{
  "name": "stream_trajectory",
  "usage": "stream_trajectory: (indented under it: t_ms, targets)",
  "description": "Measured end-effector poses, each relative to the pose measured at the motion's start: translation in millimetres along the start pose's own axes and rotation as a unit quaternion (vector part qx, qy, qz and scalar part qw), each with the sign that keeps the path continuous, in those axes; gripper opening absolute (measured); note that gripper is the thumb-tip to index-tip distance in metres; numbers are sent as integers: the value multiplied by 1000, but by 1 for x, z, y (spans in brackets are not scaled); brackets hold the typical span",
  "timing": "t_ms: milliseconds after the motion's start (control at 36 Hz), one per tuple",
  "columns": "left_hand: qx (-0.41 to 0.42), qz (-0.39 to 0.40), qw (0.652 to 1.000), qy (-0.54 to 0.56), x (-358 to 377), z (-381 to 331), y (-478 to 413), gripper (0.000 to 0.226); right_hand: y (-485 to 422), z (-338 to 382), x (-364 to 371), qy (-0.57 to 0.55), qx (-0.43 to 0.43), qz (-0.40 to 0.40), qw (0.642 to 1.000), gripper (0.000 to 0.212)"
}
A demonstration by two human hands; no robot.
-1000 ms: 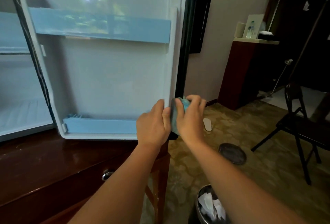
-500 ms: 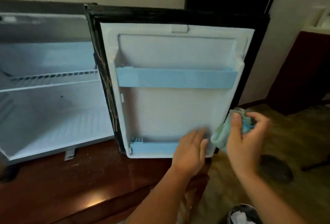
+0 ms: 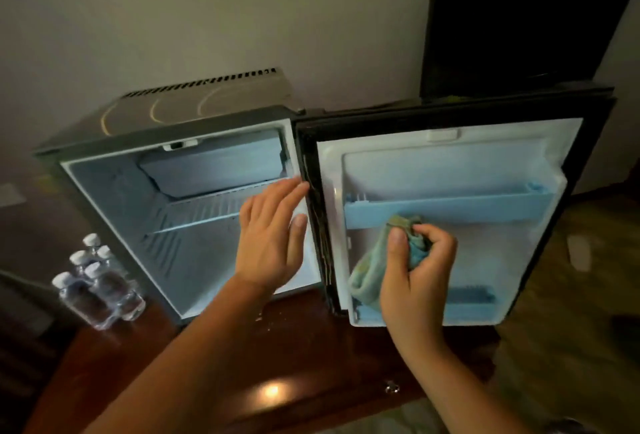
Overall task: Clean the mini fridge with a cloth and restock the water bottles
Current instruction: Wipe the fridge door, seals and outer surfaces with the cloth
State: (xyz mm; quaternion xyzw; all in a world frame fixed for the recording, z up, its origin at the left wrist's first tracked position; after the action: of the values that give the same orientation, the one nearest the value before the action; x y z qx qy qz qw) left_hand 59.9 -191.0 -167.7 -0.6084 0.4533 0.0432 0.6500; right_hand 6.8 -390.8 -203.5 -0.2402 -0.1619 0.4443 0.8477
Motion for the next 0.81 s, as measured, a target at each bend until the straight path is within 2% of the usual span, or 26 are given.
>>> stream_trajectory:
  t_ms: [167,250,333,417,528,639,806]
  targets:
    - [58,51,997,-3,-34,38,-59,52,16,41,63,-29,36,-14,999,25]
    - [95,76,992,-38,-39,46,-78,53,20,50,90,-17,67,-37,997,25]
    - [168,100,978,-70,-43,48,-98,51,20,57,111,-6,96,-81,992,16]
    - [212,132,967,-58,-48,47,-117,49,14,65,127,-6,132,-130,983,17]
    - [206,180,961,37,-49,47,-133,43,2,70,140,-17,168,-179,969,24]
    - [175,195,954,148,-45,51,-135,40,-17,68,147,-54,192,-238,951,30]
    - [142,200,943,225,-36,62,-125,49,-34,82,183,-8,150,-300,942,31]
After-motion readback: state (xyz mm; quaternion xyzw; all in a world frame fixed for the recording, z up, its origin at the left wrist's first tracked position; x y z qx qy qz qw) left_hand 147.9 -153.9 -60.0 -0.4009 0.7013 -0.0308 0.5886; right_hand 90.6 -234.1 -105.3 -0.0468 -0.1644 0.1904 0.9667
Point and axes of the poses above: each hand's wrist, its own y-axis away from the middle knuckle, its own x-axis out of the palm, z = x × y, the point moved 3 cm from there along -y, towards the middle knuckle
